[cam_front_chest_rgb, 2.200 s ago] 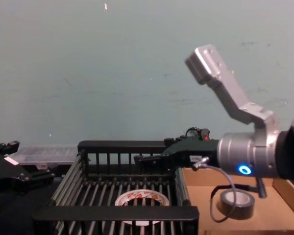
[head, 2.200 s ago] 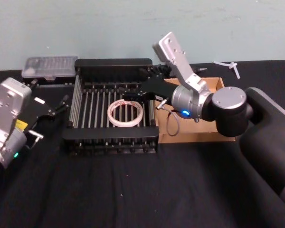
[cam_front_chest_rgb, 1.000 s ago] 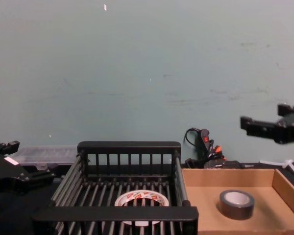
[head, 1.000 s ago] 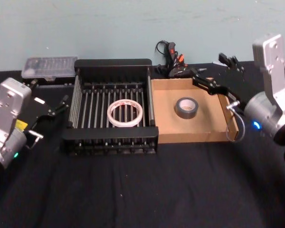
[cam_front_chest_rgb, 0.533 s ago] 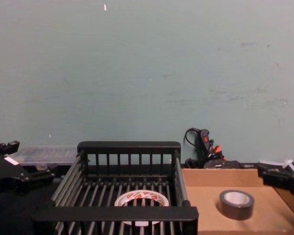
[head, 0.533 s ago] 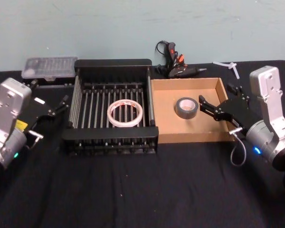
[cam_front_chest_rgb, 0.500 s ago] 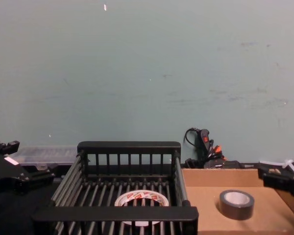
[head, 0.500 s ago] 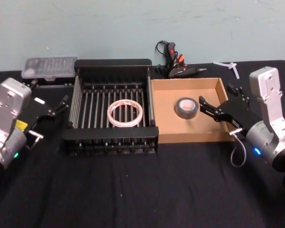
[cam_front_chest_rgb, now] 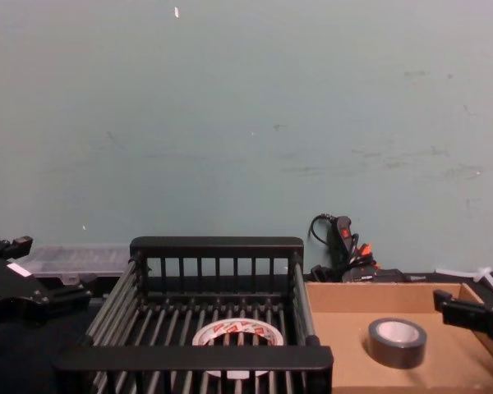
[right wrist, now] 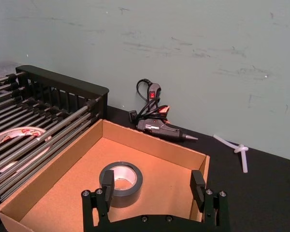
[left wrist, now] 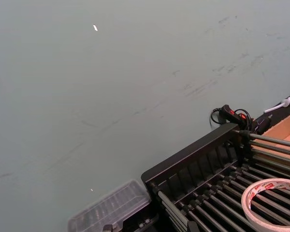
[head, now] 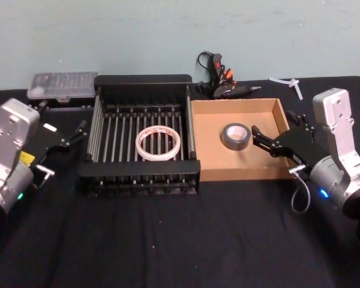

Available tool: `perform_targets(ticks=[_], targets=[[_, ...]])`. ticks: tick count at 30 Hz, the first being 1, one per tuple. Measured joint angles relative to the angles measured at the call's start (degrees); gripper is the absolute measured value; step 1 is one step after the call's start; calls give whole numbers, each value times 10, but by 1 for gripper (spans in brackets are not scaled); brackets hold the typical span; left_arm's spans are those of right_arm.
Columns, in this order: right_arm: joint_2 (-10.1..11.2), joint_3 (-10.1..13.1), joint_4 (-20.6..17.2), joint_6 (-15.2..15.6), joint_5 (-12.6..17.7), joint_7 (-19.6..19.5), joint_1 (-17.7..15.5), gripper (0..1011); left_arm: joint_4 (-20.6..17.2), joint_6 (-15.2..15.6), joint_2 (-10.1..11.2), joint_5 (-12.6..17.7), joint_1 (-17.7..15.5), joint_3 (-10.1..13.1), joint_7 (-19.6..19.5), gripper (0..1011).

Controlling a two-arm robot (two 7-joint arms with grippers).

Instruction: Pick up the white tape and place it into the black box , Pick up the silver tape and place it into the brown box.

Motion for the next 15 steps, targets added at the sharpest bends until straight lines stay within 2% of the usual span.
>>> perform_targets(ticks=[15], targets=[[1, -1, -2, -1, 1, -1, -1, 1003, 0, 0, 0, 0, 0, 0, 0, 1001]])
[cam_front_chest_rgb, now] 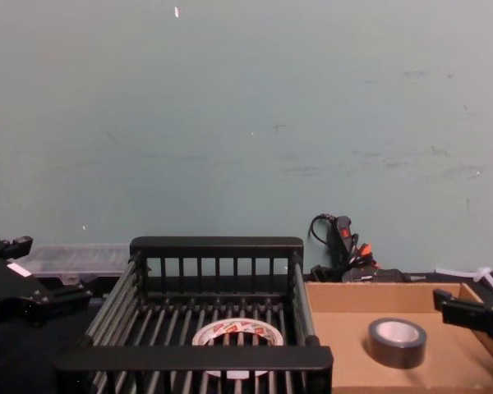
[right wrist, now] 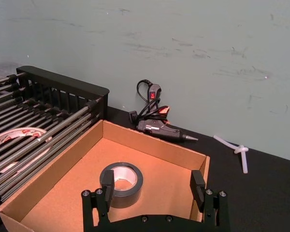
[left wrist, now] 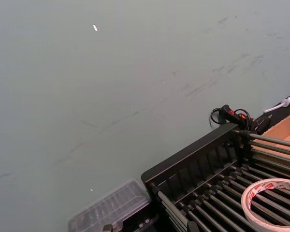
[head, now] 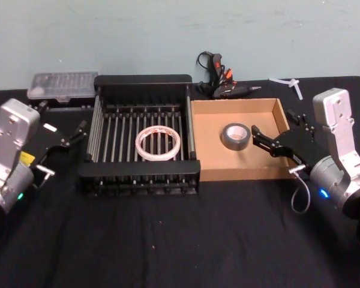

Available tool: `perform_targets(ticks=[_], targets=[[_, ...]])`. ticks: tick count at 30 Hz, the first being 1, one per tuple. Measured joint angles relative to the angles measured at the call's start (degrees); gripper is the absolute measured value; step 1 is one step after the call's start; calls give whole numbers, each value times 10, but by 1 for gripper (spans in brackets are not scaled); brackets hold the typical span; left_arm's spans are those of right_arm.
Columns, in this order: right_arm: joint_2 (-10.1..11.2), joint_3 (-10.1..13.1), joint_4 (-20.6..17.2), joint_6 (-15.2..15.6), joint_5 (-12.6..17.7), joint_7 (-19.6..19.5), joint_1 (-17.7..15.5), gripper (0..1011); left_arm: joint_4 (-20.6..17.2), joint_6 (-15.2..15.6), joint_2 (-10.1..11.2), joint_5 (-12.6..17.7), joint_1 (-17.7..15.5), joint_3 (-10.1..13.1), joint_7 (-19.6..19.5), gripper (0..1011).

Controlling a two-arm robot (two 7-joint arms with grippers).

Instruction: Pick up the white tape and place it into the black box , Pick up the silver tape and place it into the brown box.

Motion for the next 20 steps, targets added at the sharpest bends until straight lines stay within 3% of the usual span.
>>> perform_targets(ticks=[20], targets=[[0, 0, -1, 0, 1, 0, 0, 1002, 0, 0, 0, 0, 0, 0, 0, 1001]])
